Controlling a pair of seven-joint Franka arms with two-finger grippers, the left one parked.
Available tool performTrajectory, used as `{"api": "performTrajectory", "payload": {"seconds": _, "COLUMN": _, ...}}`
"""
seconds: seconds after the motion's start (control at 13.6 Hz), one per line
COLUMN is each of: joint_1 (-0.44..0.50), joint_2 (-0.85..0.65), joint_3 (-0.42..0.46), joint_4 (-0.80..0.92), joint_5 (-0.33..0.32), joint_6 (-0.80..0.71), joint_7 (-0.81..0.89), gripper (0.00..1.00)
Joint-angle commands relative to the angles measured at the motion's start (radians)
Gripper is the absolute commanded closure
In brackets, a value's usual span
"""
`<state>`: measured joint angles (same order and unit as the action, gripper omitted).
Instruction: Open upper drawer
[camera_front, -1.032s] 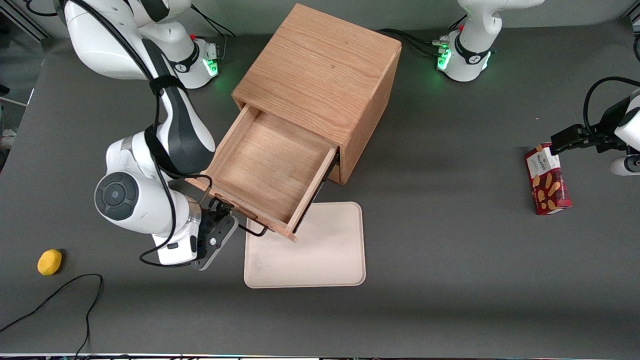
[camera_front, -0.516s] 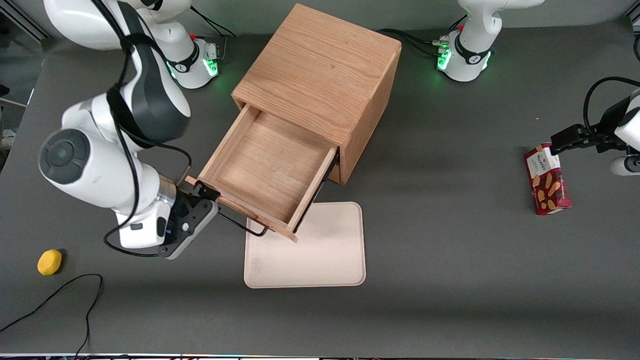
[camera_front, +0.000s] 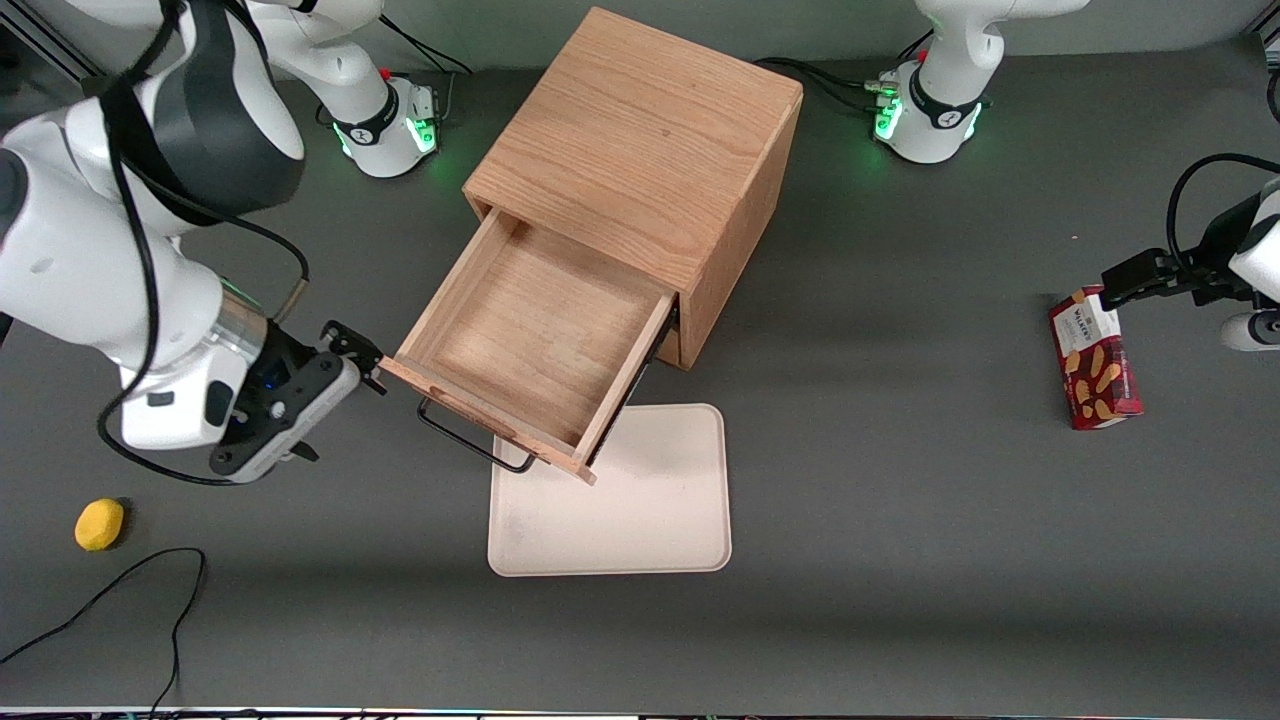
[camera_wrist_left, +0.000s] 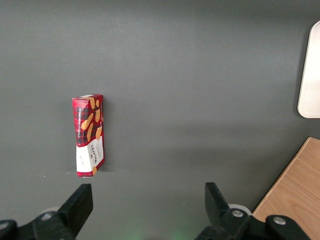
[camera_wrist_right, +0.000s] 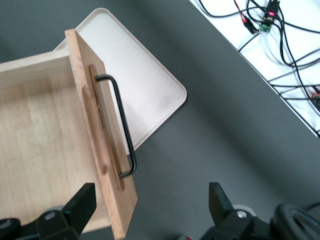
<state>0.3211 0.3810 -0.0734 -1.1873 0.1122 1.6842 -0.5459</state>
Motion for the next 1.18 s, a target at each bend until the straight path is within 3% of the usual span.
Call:
{"api": "performTrajectory", "payload": {"seconds": 0.0, "joint_1": -0.005, "joint_2": -0.118, "joint_3": -0.015, "joint_4": -0.11, "joint_5": -0.014, "joint_6": -0.029, "joint_7": 0.075, "gripper": 0.0}}
{"api": "performTrajectory", "payload": {"seconds": 0.22, "joint_1": -0.03, "joint_2": -0.207, "joint_3": -0.017, "joint_4": -0.181, "joint_5": -0.012, "joint_6": -0.067, "joint_7": 0.251, "gripper": 0.0}}
{"api": "performTrajectory", "payload": {"seconds": 0.52, "joint_1": -0.08, "joint_2": -0.327, "joint_3": -0.019, "joint_4": -0.299, "joint_5": -0.023, "joint_6": -0.067, "joint_7": 0.296, "gripper": 0.0}}
{"api": "performTrajectory", "payload": {"seconds": 0.74, "joint_1": -0.102, "joint_2": -0.392, "joint_3": -0.017, "joint_4": -0.353, "joint_5": -0.089, "joint_6": -0.067, "joint_7": 0.355, "gripper": 0.0}}
{"api": "performTrajectory", "payload": {"seconds": 1.11, "joint_1": -0.226, "joint_2": -0.444, "joint_3": -0.009, "joint_4": -0.403, "joint_5": -0.083, "joint_6": -0.072, "joint_7": 0.445, "gripper": 0.0}}
